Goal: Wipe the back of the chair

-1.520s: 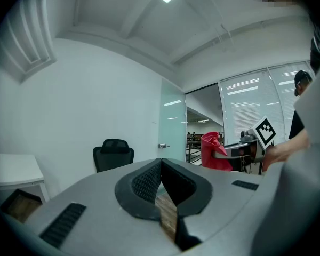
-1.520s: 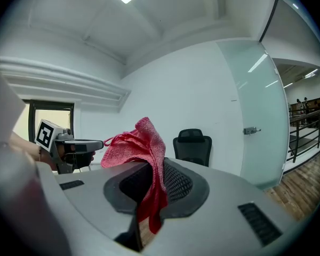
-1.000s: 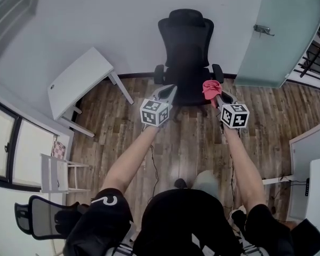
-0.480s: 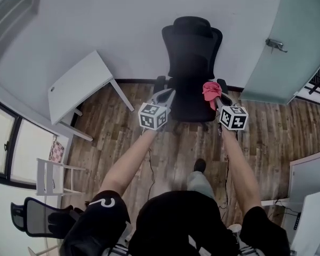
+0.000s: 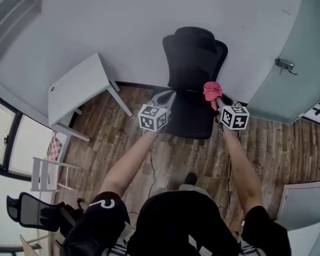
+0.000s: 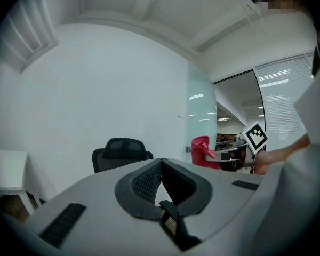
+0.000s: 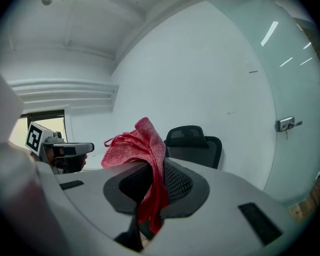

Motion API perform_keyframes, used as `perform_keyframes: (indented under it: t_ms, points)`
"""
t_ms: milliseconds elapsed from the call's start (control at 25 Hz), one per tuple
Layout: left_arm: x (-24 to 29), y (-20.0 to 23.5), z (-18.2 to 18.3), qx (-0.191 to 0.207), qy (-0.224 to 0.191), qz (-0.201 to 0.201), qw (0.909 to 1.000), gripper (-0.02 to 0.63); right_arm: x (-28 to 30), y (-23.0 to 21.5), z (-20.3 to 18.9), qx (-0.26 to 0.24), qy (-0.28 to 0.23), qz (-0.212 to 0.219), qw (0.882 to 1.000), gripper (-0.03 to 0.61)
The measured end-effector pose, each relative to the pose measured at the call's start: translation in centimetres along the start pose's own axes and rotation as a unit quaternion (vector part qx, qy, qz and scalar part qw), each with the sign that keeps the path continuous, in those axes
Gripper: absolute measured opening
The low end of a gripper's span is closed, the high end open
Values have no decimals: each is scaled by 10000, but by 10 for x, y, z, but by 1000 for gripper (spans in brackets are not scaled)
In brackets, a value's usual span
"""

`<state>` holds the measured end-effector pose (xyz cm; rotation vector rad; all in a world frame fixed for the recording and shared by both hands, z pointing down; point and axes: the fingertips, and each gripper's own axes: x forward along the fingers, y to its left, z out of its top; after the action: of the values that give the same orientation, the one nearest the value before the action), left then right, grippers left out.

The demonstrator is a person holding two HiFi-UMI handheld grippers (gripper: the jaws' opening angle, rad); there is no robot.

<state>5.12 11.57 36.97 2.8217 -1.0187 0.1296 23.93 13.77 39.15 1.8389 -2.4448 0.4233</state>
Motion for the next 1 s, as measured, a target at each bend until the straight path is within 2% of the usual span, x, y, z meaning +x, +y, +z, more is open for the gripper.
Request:
perform_keyframes:
  t_ms: [400, 760, 1000]
  points:
    - [52, 26, -5, -144, 108, 374, 9991, 25, 50, -46, 7, -10, 120, 237, 9996, 69]
    - [92, 67, -8, -245, 150, 338, 9990, 25, 104, -56, 7, 4, 209, 255, 9995, 69]
    - [124, 114, -6, -355, 171, 235, 9989, 25, 160, -62, 16, -39, 283, 165, 9995, 69]
